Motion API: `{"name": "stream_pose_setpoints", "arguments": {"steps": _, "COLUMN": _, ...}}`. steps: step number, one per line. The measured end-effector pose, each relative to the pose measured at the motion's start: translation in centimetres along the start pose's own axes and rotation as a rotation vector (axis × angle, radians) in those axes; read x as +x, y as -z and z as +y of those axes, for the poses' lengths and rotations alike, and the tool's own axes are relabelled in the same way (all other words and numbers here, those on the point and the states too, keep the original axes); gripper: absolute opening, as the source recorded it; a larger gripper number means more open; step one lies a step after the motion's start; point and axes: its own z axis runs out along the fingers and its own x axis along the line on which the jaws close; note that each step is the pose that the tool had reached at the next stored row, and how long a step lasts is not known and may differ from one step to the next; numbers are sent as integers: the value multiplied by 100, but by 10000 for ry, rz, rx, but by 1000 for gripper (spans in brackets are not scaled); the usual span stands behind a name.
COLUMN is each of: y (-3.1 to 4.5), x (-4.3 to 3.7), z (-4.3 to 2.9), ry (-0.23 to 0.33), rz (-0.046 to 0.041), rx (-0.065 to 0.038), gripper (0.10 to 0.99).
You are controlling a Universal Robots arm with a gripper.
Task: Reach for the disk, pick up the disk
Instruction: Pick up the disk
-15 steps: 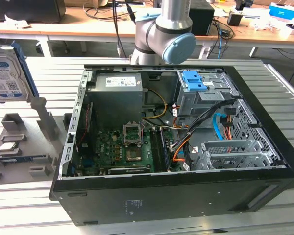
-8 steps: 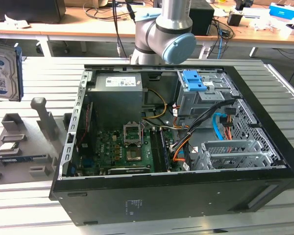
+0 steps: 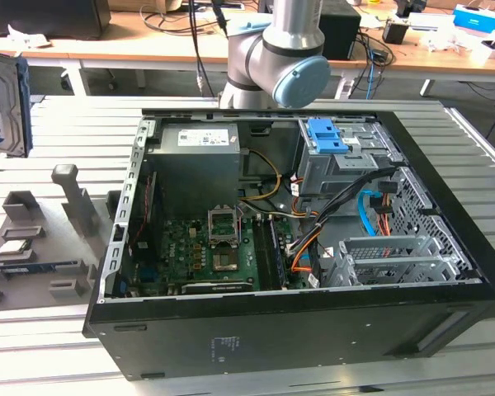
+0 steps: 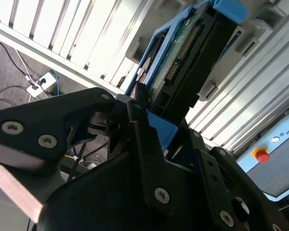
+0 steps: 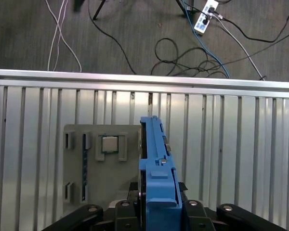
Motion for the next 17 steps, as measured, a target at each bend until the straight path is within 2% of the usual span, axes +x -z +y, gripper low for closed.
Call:
{"name": "stream_pose_setpoints", "arguments": {"steps": 3, "y": 72, "x": 0, "z": 2, "ry": 0, "rz": 0, "rx": 0, "gripper": 369}}
{"name": "stream_pose_setpoints", "arguments": {"steps": 8, "y": 259, "x": 0, "z": 8, "ry": 0, "rz": 0, "rx": -2, "gripper": 369}}
{"name": "stream_pose_setpoints", "arguments": {"steps": 13, "y": 412, "x": 0, "z": 13, "ry": 1, "rz": 0, "rx": -3, "gripper": 369}}
{"name": "stream_pose_setpoints", "arguments": {"steps": 17, "y": 510, "x": 0, "z": 17, "ry": 1, "rz": 0, "rx": -3, "gripper": 369}}
